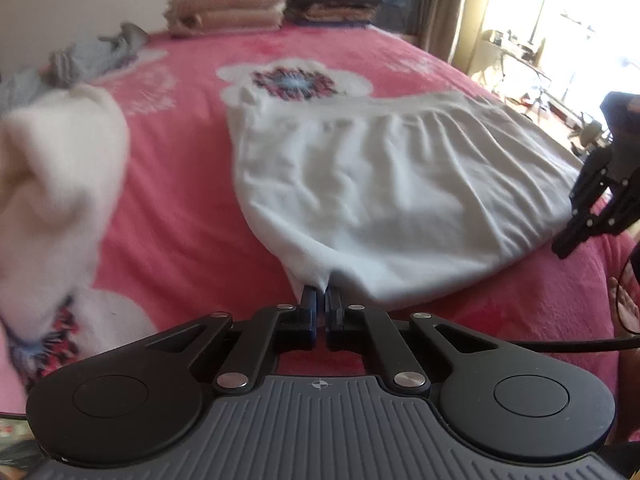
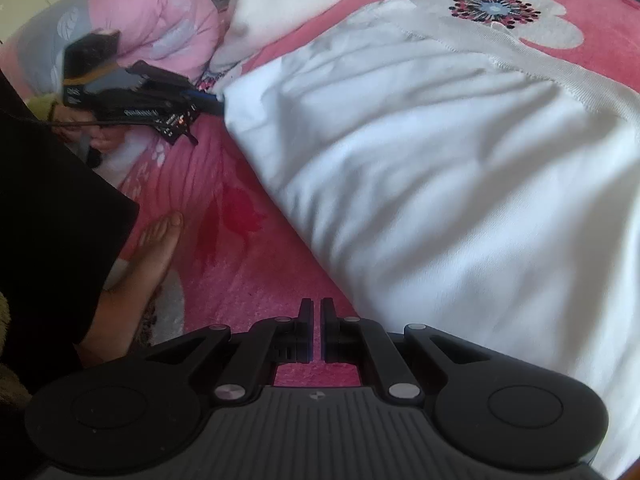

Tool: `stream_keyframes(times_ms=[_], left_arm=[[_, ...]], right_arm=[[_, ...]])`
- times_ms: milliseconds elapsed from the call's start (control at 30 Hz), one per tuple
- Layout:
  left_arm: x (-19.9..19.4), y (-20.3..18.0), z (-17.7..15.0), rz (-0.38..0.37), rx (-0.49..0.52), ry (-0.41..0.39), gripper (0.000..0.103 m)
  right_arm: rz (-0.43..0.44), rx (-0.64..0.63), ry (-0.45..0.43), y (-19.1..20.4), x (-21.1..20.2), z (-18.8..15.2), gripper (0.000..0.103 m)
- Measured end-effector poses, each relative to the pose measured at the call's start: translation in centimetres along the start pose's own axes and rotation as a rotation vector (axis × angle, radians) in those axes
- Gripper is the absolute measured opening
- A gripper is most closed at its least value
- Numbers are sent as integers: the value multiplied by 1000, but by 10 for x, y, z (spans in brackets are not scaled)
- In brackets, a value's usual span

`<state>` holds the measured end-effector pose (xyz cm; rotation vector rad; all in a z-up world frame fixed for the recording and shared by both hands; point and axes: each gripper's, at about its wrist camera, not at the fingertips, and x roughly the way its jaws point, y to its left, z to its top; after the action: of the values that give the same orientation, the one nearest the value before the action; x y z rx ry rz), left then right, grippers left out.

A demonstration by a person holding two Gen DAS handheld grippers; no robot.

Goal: Fold clothes

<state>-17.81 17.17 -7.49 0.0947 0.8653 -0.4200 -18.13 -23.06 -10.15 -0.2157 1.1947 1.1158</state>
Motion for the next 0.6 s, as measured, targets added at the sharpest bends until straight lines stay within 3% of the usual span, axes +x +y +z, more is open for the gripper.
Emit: stream_keyframes(times_ms=[200,300,400,467,600], left_arm=[[21,-2,-13,23,66,123,1],[24,8,-19,55,23,192,0],[9,16,-15,114,-3,211,1],[-4,18,-8,165,-7,194,1],[-18,15,20,190,-11,67,1]], right_arm=[[1,10,2,-3,4,-3,3],[-8,-3,8,-3,3,-3,3],[-21,-6,-9,-2,-4,-3,3],[-28,-11,-30,-1,-11,-2,3],[-64,-72,-115,7,-18,4,3]])
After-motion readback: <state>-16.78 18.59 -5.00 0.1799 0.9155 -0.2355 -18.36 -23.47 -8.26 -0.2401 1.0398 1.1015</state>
